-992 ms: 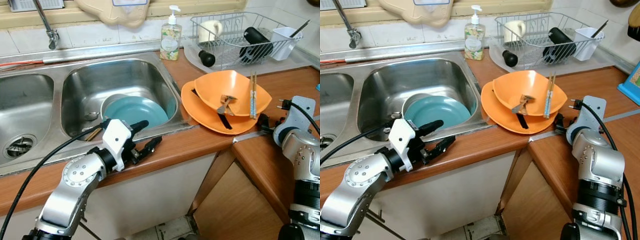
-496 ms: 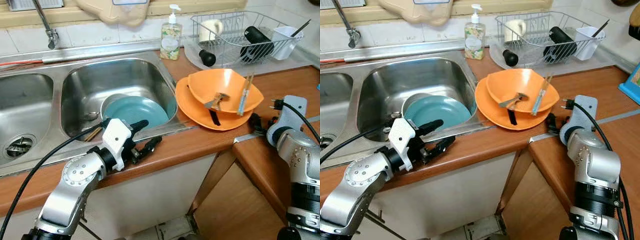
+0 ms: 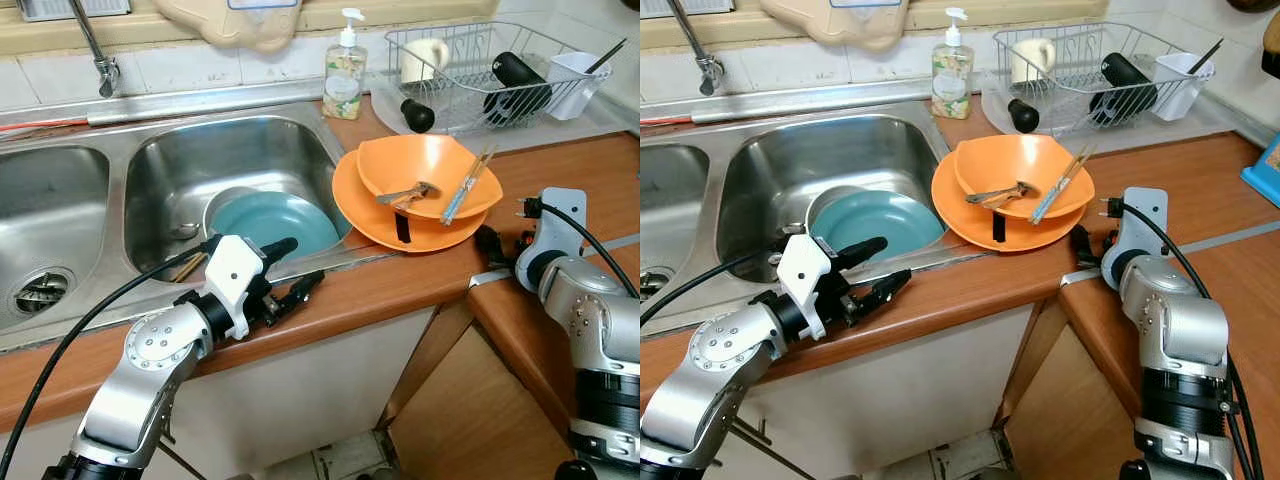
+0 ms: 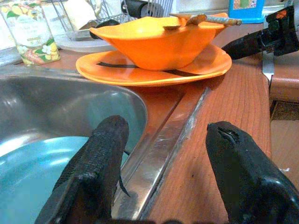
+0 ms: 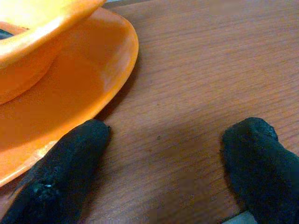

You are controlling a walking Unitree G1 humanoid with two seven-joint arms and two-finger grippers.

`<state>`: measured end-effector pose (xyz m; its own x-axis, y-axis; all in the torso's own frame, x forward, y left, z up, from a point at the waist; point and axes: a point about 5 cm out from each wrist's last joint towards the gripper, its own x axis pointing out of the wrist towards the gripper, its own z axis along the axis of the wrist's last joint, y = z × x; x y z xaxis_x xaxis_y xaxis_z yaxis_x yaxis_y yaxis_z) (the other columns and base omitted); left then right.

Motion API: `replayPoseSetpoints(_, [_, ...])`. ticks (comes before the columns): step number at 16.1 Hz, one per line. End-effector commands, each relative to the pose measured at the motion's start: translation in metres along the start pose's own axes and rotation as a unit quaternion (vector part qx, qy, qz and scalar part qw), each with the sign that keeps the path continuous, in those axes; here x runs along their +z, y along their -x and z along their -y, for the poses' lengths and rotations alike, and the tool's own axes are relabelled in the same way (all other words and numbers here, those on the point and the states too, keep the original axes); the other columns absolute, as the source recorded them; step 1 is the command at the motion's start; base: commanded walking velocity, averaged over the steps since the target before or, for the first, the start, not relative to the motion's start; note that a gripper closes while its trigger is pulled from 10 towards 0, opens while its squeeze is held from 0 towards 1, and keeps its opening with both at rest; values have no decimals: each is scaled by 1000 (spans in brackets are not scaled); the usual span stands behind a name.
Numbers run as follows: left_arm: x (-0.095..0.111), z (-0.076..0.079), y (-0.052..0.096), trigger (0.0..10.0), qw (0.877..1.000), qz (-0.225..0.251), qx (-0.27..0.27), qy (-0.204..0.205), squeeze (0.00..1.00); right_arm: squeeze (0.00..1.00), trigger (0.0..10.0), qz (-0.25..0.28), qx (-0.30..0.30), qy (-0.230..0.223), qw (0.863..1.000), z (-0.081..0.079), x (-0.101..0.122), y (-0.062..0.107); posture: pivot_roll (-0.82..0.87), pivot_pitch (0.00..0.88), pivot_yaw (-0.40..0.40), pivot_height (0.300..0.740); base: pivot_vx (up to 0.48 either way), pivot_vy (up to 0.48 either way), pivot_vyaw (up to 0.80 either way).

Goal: Kitchen organization

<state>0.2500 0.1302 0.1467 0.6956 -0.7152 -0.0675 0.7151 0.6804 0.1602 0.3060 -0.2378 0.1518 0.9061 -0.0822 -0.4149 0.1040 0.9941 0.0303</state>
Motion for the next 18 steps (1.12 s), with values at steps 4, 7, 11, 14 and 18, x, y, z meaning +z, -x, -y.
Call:
replayPoseSetpoints(4, [5, -1, -1, 10000, 1000, 2, -2, -12, 0, 0, 10000, 8, 10, 7, 1000, -2, 3, 8, -25, 0, 12, 740, 0, 0, 0])
replayPoseSetpoints(7, [3, -1, -2, 10000, 1000, -3, 9, -5, 0, 0, 10000, 22, -22, 10, 999, 7, 0, 14, -28, 0, 12, 740, 0, 0, 0])
replayPoseSetpoints(11, [-1, -1, -5, 10000, 999, -5, 32, 1, 0, 0, 10000, 69, -79, -5, 994, 20, 7, 24, -35, 0, 16, 740, 0, 0, 0])
replayPoseSetpoints(14, [0, 0, -7, 10000, 999, -5, 38, -2, 0, 0, 10000, 107, -110, -19, 988, 32, 23, 25, -34, 0, 14, 740, 0, 0, 0])
replayPoseSetpoints(18, [2, -2, -7, 10000, 999, -3, 44, -6, 0, 1000, 10000, 145, -56, -20, 988, 23, 53, 26, -35, 0, 8, 740, 0, 0, 0])
